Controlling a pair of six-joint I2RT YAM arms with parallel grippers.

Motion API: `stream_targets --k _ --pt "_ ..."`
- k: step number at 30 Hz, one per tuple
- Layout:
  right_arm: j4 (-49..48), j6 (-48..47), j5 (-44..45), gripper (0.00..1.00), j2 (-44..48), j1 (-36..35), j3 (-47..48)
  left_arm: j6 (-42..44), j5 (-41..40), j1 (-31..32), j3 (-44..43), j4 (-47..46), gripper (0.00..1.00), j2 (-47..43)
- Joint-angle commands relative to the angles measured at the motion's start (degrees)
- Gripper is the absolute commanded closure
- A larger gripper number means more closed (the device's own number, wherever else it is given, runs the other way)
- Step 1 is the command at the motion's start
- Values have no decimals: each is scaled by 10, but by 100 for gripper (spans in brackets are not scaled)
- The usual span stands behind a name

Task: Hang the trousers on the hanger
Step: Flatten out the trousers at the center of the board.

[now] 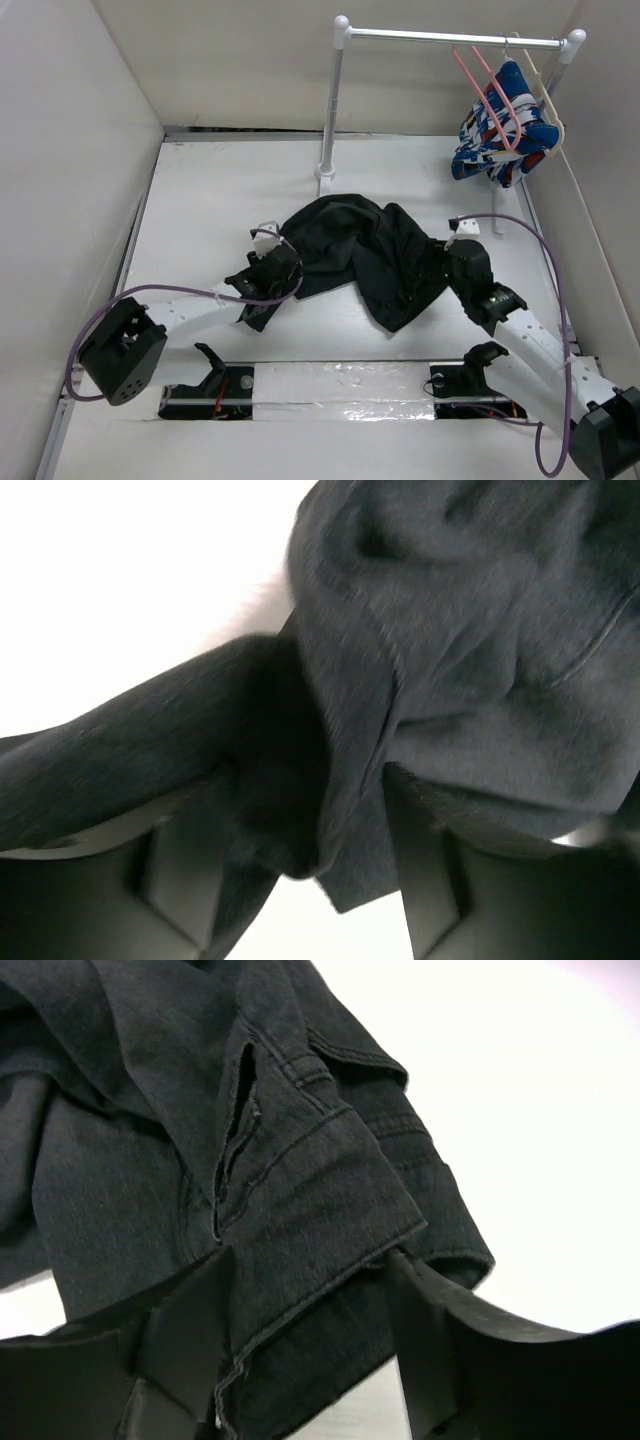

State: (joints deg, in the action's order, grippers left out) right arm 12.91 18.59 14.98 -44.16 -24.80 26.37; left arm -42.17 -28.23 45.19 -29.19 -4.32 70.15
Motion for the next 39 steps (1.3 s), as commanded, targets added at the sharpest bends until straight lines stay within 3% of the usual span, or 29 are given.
stream_targets --k 1,2,3,4,6,8,9,11,18,22,25,26,30,34,35,39 --pt "-79 -15 -16 37 -16 8 -5 34 29 -20 -39 -64 46 21" --pt "-88 -17 -17 42 -20 8 -6 40 34 -20 -44 -82 49 25" --pt "-90 -20 -18 55 -27 8 -5 50 41 -34 -46 -93 54 30" --pt "-84 -24 -19 58 -29 8 -2 53 51 -41 -46 -104 63 37" --pt "-77 -25 -17 66 -30 13 10 54 65 -63 -55 -115 72 43" --pt "-71 -29 -20 80 -24 13 18 62 64 -71 -64 -112 95 46" --pt "-68 -30 -20 91 -22 13 20 61 57 -77 -68 -105 100 40" --pt "-47 -36 -10 100 -1 13 27 59 37 -77 -75 -77 100 22" --pt "7 -58 -64 100 101 -25 69 45 -44 -116 -74 -11 100 -145" --pt "98 -93 -79 100 131 -107 165 39 -54 -182 -88 17 100 -242" --pt "156 -112 -141 100 135 -163 263 46 -23 -252 -111 14 100 -282" --pt "172 -118 -206 100 134 -169 310 46 -14 -267 -137 24 100 -287" --pt "211 -125 -294 100 139 -177 409 53 -24 -295 -203 20 100 -295" --pt "244 -111 -152 100 165 -177 433 100 -58 -300 -278 21 100 -228" --pt "249 -107 -65 100 166 -177 425 113 -47 -306 -306 24 99 -209" --pt "204 -75 82 100 125 -184 346 145 -11 -313 -360 13 82 -89"
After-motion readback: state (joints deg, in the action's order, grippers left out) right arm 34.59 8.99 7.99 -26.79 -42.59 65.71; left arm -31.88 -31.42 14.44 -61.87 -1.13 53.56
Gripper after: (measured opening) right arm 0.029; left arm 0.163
